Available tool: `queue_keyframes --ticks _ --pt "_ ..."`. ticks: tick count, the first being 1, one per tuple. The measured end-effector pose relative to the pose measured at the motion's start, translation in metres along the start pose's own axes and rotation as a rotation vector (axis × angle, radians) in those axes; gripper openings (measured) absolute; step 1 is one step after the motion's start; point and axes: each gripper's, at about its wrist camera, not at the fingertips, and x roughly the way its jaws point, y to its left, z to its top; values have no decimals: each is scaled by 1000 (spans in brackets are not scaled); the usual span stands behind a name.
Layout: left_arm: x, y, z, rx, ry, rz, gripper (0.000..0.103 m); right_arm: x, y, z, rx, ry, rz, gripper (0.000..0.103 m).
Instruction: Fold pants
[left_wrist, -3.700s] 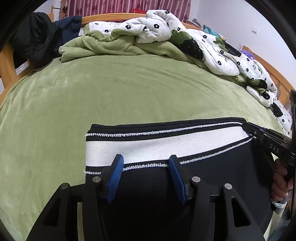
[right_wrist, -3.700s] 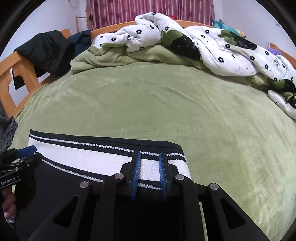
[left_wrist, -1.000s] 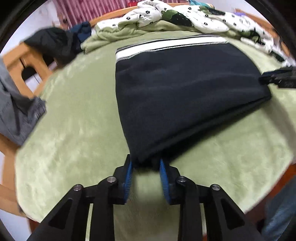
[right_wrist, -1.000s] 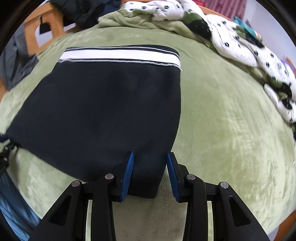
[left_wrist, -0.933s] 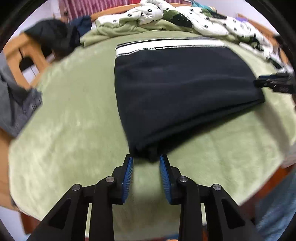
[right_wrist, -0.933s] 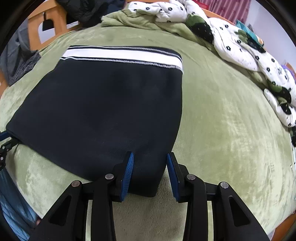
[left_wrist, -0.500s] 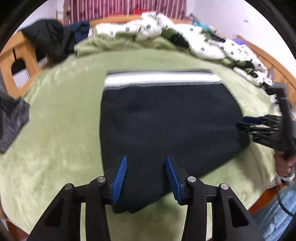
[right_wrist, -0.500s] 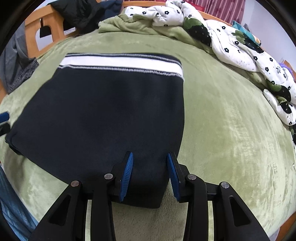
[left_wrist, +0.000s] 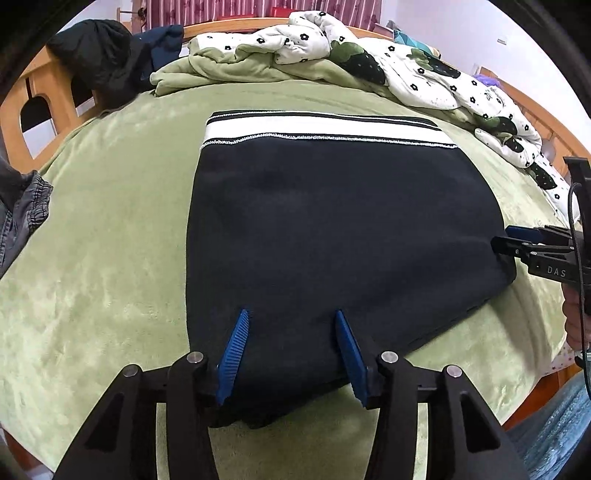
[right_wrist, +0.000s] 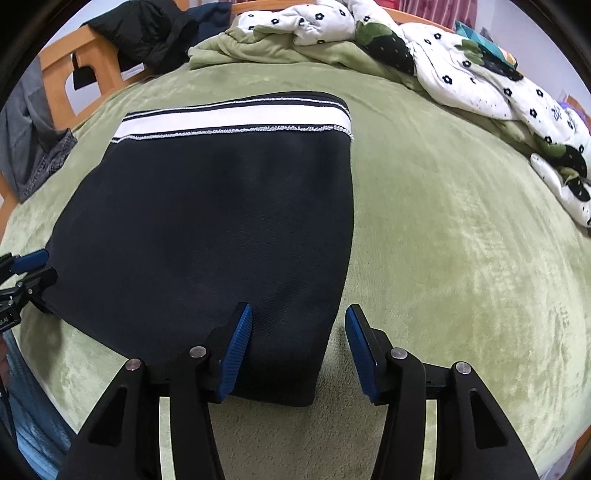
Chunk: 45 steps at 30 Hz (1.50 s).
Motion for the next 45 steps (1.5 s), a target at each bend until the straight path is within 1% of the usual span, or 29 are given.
queue_keyframes --ticks 4,7,9,11,13,15,19,22,25,27,29,30,31,32,33,34,35,36,39,43,45 --pt "0 -2 0 -2 13 5 48 1 2 0 -9 12 -9 50" --pt "1 -3 1 -10 61 9 50 -1 11 1 -82 32 -63 50" --pt "-3 -2 2 -19 81 3 50 -9 17 3 -119 19 -94 50" --pt "-7 -2 3 -20 91 -3 50 -20 17 8 -106 -33 -113 50" --pt "-14 2 11 -44 88 -24 50 -28 12 15 -65 -87 -135 50" --pt "-17 6 23 -61 83 -29 50 -35 6 25 -3 -157 -189 51" --pt "-18 16 59 -94 42 -19 50 -36 -5 51 88 -232 -225 52" --pt "-7 22 100 -114 12 -43 50 -32 -12 80 171 -257 -162 52" --pt "13 25 137 -123 -24 -65 50 -27 -11 110 206 -285 -159 52" --pt "28 22 156 -81 -57 -47 50 -18 -7 129 235 -286 -97 53" --pt "43 21 167 -45 -91 7 50 5 -2 140 240 -240 -25 53" --pt "51 24 168 -42 -103 21 50 17 1 142 233 -216 -12 53" --pt "58 29 166 -51 -110 18 50 32 5 141 218 -189 -18 53" --pt "63 32 165 -58 -109 15 50 49 10 139 189 -166 -44 53" --pt "73 36 161 -58 -92 15 50 61 14 134 145 -172 -78 53" --pt "81 38 160 -49 -68 15 50 67 19 129 92 -209 -111 53" --pt "94 41 157 -38 -33 25 52 68 22 128 68 -224 -118 53" --pt "100 43 156 -41 -32 19 52 68 22 129 73 -217 -114 54" --pt "109 44 157 -52 -46 9 53 70 21 129 84 -212 -115 54" --pt "111 34 158 -29 -73 41 55 71 17 130 93 -212 -102 54" --pt "111 33 155 -25 -92 43 55 70 16 131 91 -213 -103 54"
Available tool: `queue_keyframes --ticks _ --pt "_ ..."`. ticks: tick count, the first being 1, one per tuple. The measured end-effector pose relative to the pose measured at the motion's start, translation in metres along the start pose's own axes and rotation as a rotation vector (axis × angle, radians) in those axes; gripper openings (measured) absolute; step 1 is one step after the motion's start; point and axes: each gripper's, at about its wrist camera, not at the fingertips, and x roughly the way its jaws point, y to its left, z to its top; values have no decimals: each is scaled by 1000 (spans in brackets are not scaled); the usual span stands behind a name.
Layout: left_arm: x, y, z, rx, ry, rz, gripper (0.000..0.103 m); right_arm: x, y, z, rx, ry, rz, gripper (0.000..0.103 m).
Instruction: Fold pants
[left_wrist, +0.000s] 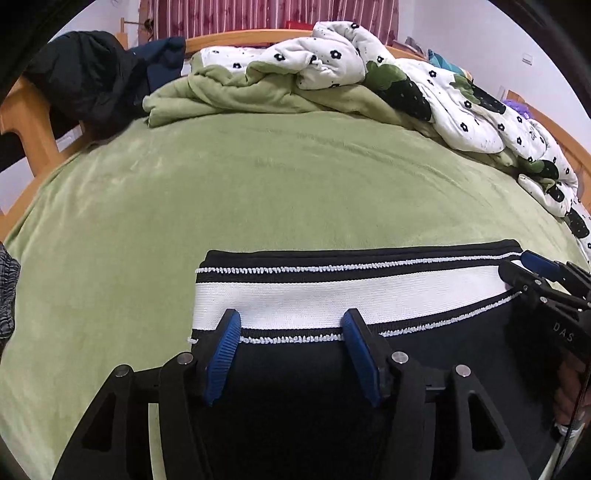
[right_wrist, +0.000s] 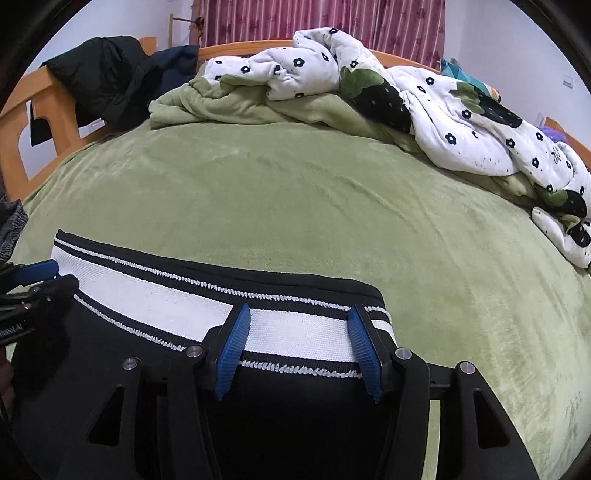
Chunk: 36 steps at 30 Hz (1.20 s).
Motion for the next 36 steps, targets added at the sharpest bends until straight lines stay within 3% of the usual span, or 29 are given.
queue_keyframes --ticks 10,18,36 --pt "0 4 -4 -8 18 -60 58 -1 -3 -2 9 -9 23 54" --pt "3 -4 -6 24 37 -62 70 -4 2 -5 -12 -29 10 55" --pt "2 -9 -8 49 42 -55 76 -5 3 -6 -21 -32 8 55"
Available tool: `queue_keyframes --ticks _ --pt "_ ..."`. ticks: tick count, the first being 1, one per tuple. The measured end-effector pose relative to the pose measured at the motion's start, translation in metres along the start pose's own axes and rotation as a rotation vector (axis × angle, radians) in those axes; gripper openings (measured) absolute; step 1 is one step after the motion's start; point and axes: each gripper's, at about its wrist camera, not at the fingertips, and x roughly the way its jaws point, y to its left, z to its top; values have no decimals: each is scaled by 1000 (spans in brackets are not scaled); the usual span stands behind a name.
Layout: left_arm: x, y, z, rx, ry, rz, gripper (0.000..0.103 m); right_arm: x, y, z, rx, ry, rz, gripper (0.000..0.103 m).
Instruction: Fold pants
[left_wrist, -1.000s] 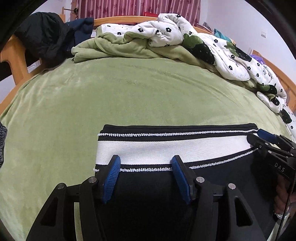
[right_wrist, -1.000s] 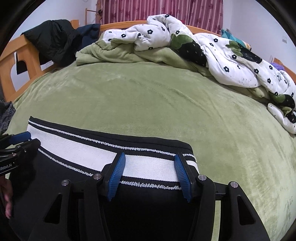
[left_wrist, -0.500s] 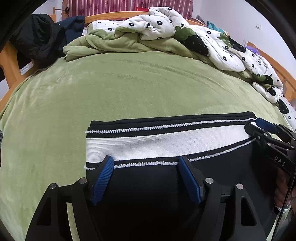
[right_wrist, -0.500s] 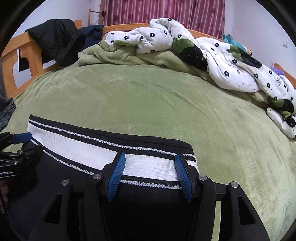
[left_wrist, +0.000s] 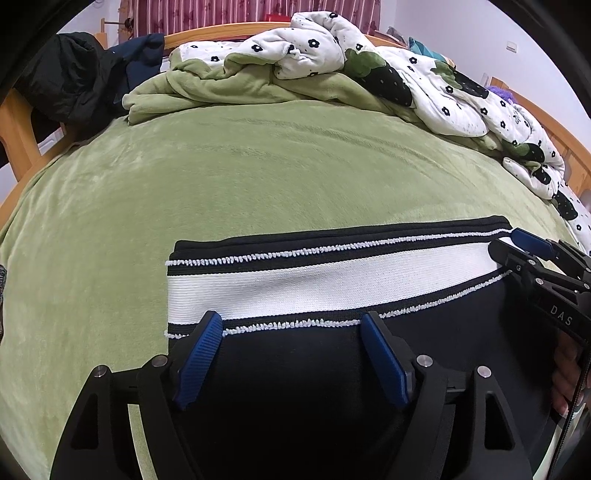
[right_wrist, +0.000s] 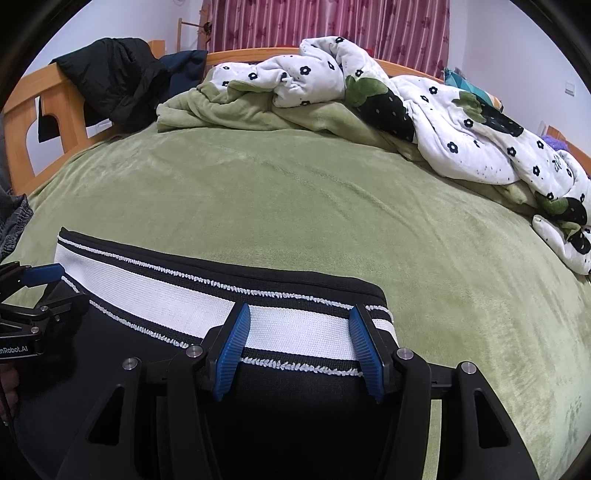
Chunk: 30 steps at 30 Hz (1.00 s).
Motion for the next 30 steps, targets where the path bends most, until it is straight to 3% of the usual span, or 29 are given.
queue_keyframes --ticks 19,30 --pt "-3 -6 -6 65 51 0 79 -7 4 -4 -20 6 -19 55" --pt "-25 -12 -28 83 127 2 78 -38 -1 -30 -78 98 60 58"
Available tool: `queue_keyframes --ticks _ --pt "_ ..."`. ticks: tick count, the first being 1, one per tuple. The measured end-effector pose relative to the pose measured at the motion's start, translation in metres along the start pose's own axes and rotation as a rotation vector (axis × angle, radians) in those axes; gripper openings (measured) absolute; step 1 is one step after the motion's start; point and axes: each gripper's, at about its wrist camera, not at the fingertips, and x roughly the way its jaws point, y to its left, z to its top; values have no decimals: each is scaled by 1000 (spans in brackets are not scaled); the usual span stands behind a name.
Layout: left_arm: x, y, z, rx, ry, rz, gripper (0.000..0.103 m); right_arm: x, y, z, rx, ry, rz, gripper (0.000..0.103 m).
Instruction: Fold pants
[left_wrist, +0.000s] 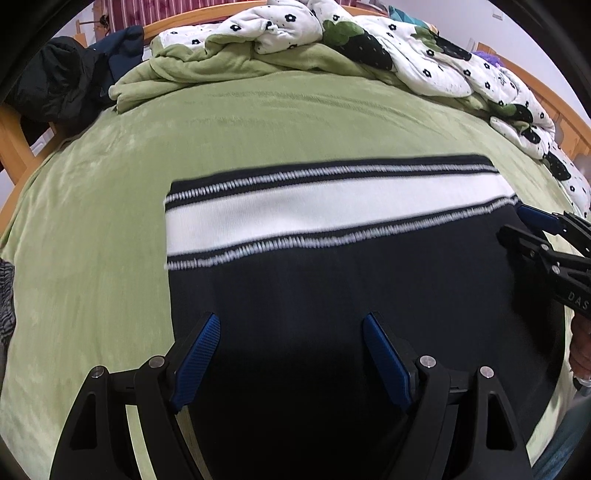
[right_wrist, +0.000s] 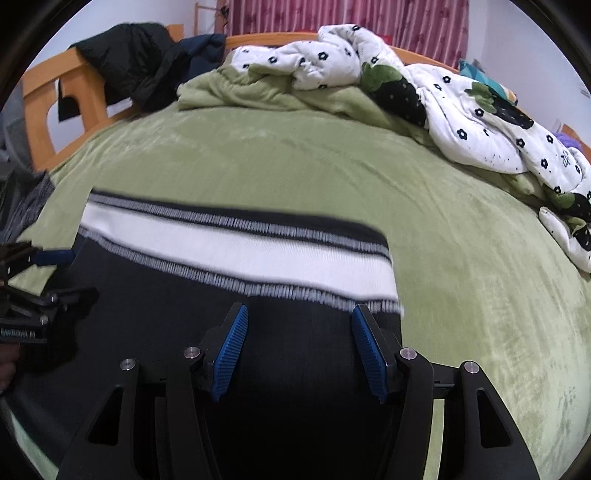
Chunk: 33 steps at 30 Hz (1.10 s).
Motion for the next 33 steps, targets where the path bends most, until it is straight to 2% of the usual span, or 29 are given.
queue_keyframes --ticks 5,11,18,21,27,31,33 --pt "-13 -5 -14 -11 7 17 78 -19 6 -18 -62 24 -1 58" --pt "-29 -1 -38 -62 47 -24 78 -38 2 -37 -78 55 8 58" --pt "-52 -2 -64 -58 34 -8 79 -52 -3 -58 -98 108 3 58" --pt "-58 6 -73 -92 53 -45 79 -56 -4 -68 -104 129 3 58" --pt "-64 10 -96 -158 106 -92 78 -55 -8 -80 -68 201 3 58" --pt "-69 1 -114 -158 121 -81 78 -63 -5 -81 -31 220 -17 56" --pt "-75 -3 -120 -164 119 -75 78 -75 -4 -80 32 205 -15 56"
